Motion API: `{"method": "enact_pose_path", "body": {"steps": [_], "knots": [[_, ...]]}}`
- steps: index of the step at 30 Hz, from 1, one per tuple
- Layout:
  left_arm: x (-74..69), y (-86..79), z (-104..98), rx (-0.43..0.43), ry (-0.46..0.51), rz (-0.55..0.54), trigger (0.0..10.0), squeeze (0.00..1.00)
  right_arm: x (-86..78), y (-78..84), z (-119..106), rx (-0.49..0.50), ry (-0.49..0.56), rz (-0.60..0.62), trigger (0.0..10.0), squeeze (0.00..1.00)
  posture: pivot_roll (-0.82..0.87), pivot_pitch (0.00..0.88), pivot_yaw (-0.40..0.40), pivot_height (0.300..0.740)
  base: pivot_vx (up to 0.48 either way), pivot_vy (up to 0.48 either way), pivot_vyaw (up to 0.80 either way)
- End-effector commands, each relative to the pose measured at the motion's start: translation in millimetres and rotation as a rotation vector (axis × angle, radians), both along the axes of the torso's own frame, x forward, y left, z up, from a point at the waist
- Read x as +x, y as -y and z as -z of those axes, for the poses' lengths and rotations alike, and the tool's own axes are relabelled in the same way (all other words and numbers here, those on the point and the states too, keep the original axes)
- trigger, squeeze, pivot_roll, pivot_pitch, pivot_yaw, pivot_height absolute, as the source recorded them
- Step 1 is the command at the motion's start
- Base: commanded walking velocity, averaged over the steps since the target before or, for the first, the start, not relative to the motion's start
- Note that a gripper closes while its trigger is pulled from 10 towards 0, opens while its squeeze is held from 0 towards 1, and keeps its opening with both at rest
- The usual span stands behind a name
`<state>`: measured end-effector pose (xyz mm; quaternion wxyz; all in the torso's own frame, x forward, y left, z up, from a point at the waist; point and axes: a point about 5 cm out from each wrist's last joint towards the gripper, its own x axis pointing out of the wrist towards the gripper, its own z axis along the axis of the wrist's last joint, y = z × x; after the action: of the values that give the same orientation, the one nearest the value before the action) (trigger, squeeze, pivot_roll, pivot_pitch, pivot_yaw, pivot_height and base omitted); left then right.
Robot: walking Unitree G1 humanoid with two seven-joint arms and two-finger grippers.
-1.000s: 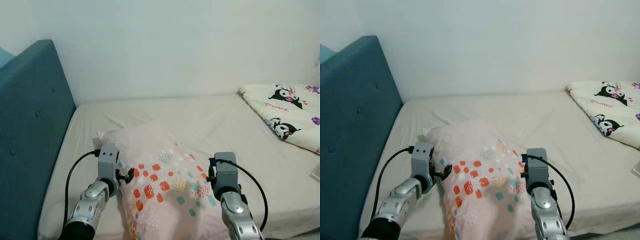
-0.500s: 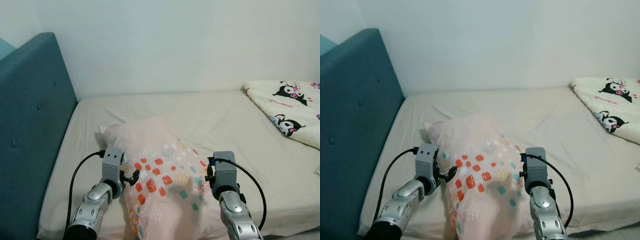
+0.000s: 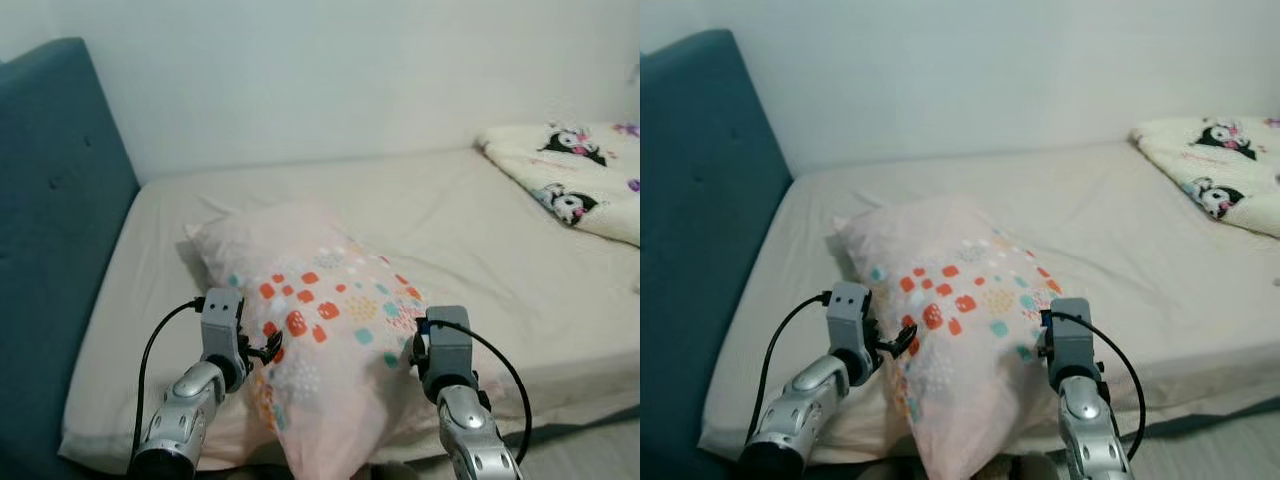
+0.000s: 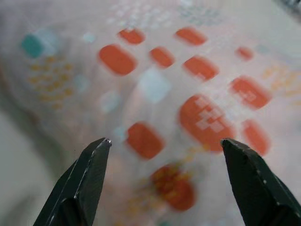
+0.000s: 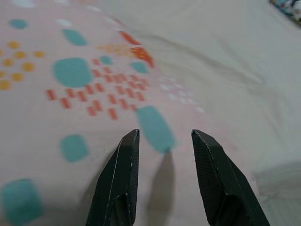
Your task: Clean up the room
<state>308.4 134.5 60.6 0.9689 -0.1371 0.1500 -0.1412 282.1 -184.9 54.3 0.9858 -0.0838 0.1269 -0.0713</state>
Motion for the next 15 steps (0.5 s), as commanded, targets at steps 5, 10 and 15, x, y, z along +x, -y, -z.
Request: {"method": "enact_pose_path", "body": {"steps": [5,10,15], "knots": [[5.0,-9.9,2,-0.179,-0.059,-0.117,10.0,1.00,4.6,1.7,-12,0.021,0.066,0.005,10.0,0.00,-0.02,0.027,0.003,0.616,0.000,0.000,0.00],[7.6,-18.2,10,-0.289,-0.130,-0.210,10.0,1.00,6.9,6.5,-13,0.008,0.064,0.011,10.0,0.00,-0.02,0.041,0.000,0.616,0.000,0.000,0.00],[9.3,-21.5,11,-0.309,-0.142,-0.238,10.0,1.00,9.8,8.5,-15,0.009,0.066,0.014,10.0,0.00,-0.03,0.059,0.001,0.616,0.000,0.000,0.00]]}}
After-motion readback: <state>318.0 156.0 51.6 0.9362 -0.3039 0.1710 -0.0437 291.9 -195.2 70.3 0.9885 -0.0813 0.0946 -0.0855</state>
